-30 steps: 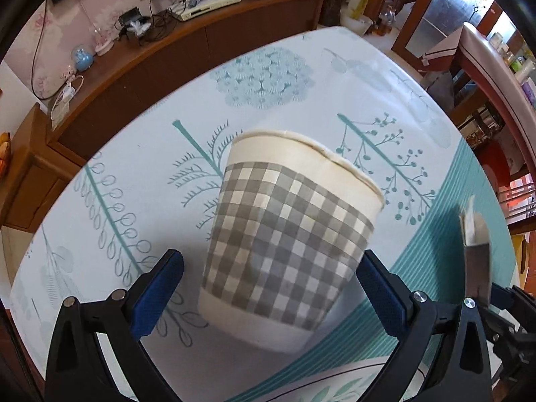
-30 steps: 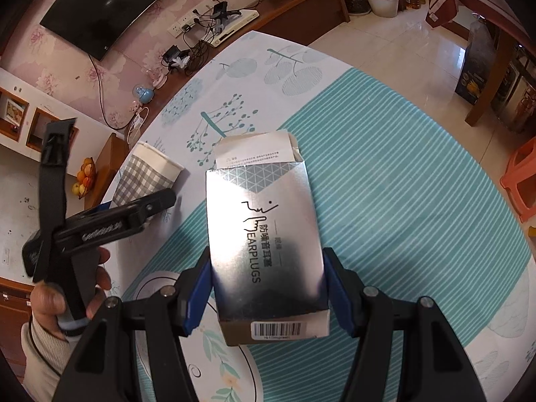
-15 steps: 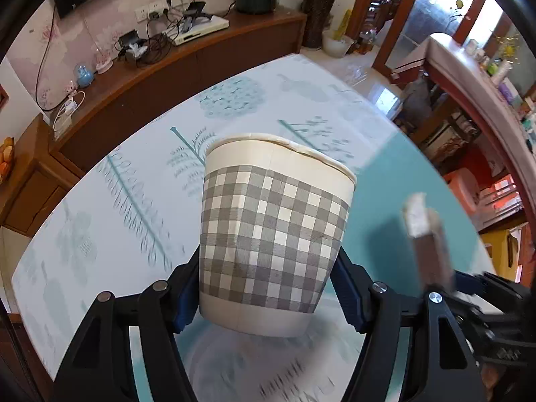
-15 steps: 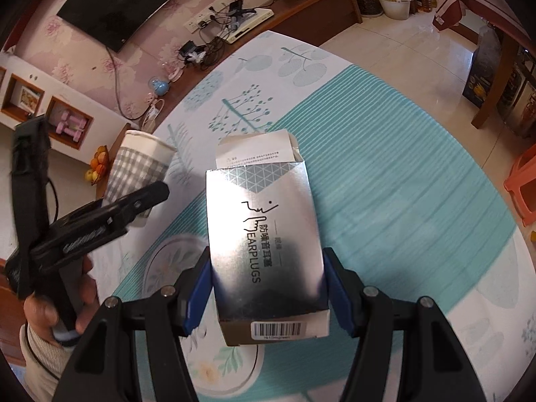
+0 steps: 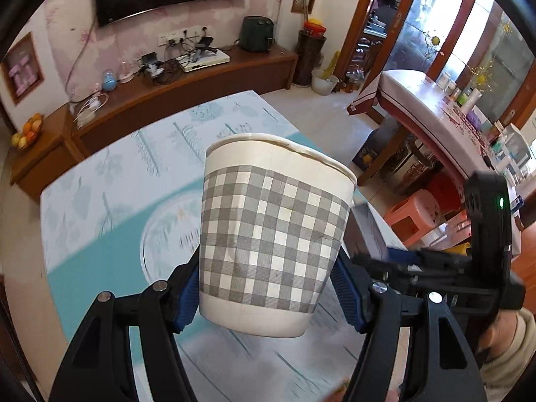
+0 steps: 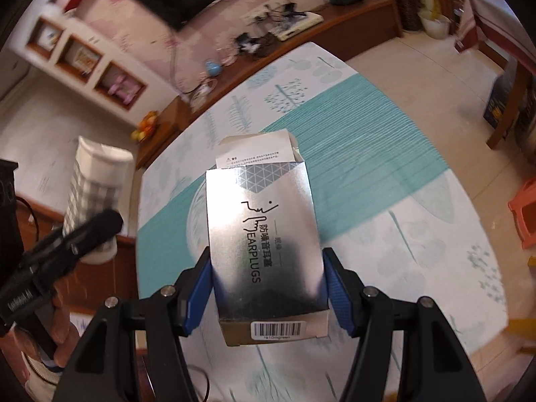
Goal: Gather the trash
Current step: 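Carry the paper cup and earplug box down over the black bin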
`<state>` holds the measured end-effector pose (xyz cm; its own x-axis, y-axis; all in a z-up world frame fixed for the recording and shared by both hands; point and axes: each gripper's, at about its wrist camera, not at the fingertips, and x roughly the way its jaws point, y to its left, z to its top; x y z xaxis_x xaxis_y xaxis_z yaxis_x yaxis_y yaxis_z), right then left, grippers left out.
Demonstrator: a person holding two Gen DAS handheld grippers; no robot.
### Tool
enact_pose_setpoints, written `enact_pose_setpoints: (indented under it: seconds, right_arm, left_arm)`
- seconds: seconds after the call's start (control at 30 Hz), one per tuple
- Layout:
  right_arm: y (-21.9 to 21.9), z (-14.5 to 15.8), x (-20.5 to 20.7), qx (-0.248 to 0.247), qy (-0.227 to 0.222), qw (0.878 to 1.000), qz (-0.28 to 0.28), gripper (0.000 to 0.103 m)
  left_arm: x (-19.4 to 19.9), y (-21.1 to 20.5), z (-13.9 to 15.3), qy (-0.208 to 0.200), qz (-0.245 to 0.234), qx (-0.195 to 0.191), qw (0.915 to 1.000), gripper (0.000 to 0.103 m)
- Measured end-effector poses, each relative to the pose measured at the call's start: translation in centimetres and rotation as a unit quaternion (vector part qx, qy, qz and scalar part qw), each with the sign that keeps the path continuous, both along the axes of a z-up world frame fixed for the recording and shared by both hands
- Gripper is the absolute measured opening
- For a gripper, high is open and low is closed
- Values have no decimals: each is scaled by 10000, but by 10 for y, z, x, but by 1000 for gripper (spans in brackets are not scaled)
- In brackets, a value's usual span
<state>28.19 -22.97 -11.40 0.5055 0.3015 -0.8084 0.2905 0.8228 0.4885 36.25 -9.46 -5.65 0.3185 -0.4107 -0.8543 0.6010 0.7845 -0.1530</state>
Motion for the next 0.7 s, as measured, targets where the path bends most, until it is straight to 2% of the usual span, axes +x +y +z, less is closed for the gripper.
enact_pose_setpoints:
  seconds: [0.13,0.27,0.43,0.7]
  right_arm:
    - [-1,22,-49,-16,-199,9988,454,62]
    - [1,39,-103,-159,-425,9946,937,62]
    - [5,46,-162,-213,-441,9899,1330,62]
    - [22,41,-232,-38,-246,9858,1662,62]
  left_arm:
    - [-73,6,9,-194,397,38,9990,67]
    - [-139,12,14,-325,948,-138,9949,67]
    - [-208,18,15,-343,1475,-405,9876,67]
    - [-302,33,12,-489,1903,51,9805,67]
